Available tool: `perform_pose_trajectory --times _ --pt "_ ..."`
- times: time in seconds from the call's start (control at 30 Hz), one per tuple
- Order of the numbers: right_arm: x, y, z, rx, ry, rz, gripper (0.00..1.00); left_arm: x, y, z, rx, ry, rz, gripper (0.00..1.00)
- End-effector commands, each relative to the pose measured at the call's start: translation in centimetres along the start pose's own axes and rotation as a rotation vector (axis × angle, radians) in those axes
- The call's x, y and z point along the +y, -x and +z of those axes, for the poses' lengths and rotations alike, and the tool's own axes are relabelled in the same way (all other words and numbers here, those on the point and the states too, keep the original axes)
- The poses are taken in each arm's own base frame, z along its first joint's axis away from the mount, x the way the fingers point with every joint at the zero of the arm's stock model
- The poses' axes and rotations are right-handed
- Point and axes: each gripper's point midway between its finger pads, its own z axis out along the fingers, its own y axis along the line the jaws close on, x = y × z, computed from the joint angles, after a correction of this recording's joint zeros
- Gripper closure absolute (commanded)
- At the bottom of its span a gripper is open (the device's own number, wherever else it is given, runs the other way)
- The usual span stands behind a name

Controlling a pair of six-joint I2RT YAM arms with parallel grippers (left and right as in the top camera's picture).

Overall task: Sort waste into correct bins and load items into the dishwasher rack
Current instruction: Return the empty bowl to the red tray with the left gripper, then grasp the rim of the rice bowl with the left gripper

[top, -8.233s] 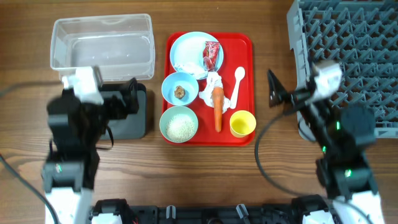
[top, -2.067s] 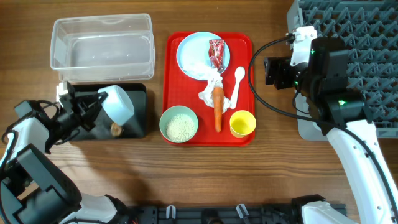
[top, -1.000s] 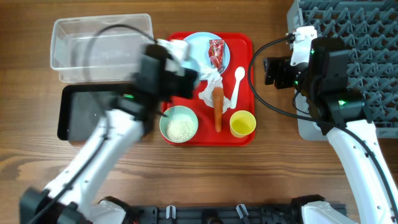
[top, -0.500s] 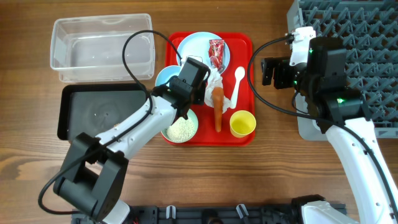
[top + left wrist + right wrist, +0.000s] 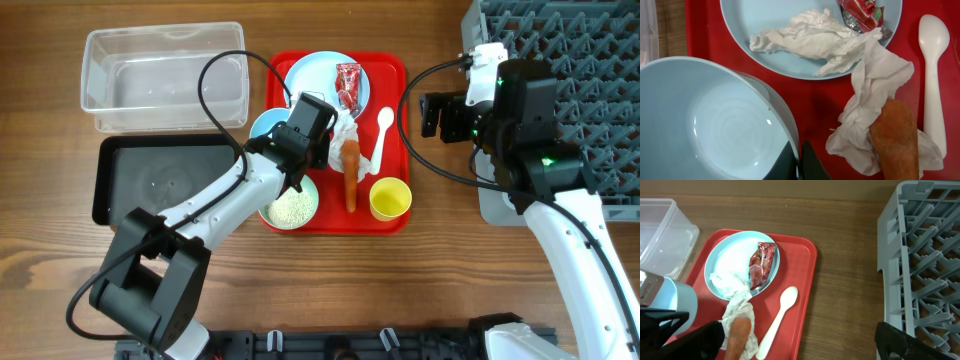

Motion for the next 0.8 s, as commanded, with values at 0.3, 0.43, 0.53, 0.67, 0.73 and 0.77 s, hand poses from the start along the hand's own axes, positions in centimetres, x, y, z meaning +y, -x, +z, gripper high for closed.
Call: perform_pose_trajectory --times 0.3,0.43,0.53,0.67,0.73,0.77 --pt "-0.4 0.8 -0.1 -0.016 -0.02 0.006 0.0 -0.4 0.0 1.1 0.003 -0.009 -0.016 0.4" --pt "-0.4 0.8 -0.1 -0.017 -0.02 0.006 0.0 -0.7 2.2 -1.2 -0.055 -0.031 -0.028 0.34" --pt "-0.4 0.8 -0.1 -0.017 -0.02 0.007 0.0 -0.8 4.0 -4.2 -0.094 -0.046 -0.036 0.32" --pt "-0.4 0.9 -0.1 -0.02 -0.02 0.006 0.0 -1.6 3.1 -6.9 -0.057 -0.101 0.034 0.34" --pt "-0.4 1.1 -0.1 -0.028 -0.02 0.006 0.0 -2.4 1.5 -7.5 0.004 -0.147 0.052 0.34" --pt "-0.4 1.2 -0.1 -0.032 -0.019 0.005 0.0 -3.1 0.4 -7.6 0.05 -0.178 0.064 0.34"
